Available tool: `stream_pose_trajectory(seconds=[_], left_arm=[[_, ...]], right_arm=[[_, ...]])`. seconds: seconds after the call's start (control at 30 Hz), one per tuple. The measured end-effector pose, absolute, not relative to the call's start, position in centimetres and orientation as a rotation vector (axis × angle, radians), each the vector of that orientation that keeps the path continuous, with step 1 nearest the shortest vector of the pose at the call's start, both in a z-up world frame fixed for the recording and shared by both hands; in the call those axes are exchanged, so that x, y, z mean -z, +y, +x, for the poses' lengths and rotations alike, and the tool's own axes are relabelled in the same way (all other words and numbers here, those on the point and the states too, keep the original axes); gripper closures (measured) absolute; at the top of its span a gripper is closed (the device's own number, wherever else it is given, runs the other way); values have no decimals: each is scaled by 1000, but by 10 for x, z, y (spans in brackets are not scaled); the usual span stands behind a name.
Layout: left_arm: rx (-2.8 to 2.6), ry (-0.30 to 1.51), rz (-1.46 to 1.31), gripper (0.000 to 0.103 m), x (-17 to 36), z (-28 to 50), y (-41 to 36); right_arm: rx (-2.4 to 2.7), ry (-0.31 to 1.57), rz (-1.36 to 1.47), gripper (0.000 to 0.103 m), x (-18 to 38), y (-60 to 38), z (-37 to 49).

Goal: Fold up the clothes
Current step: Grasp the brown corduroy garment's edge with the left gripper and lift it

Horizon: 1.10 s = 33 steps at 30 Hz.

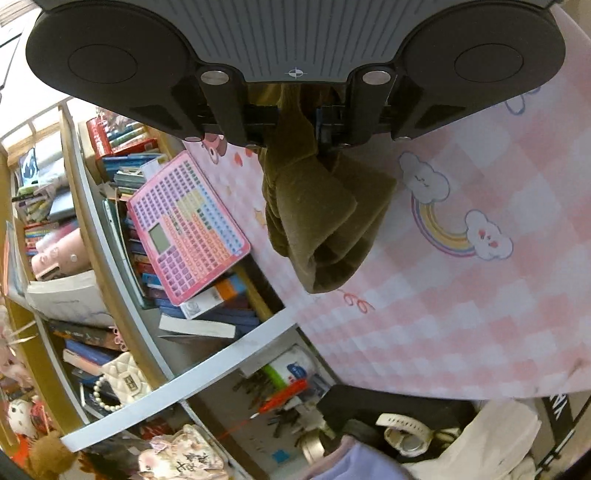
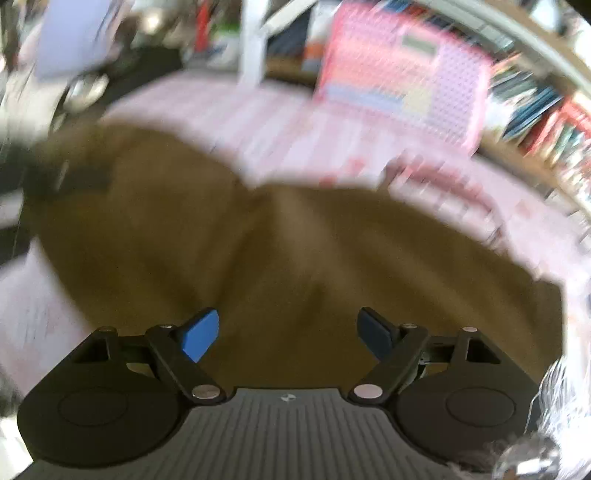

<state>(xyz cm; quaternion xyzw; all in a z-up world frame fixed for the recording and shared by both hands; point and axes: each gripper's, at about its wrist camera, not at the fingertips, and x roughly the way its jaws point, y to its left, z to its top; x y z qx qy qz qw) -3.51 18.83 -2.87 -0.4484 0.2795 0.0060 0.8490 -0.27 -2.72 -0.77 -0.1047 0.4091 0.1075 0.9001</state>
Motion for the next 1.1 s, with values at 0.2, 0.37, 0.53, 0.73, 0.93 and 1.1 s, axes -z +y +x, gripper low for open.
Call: stream_pose_trajectory(seconds=[0.2,0.37,0.53,0.73,0.93,1.1], left_arm=[[-46,591,-924,90,26,-37,184],[-56,580,-856,90,16,-39,172],[-65,568,-765,90,5,-41,160],[-70,545,-656,90,-11,-42,138],[-31,529,-488,90,-29,-39,102],[-48,518,-380,90,-40,-39,76]], right_arm=[[-127,777,-198,19,3,-40,56],[-182,810,-216,20,35,-34,62],[-235,766,-261,20,32,-40,46],[-377,790,-297,19,29,-45,5],[-404,796,-267,15,33,-53,4],[-391,764,-156,15,15,-95,-5]])
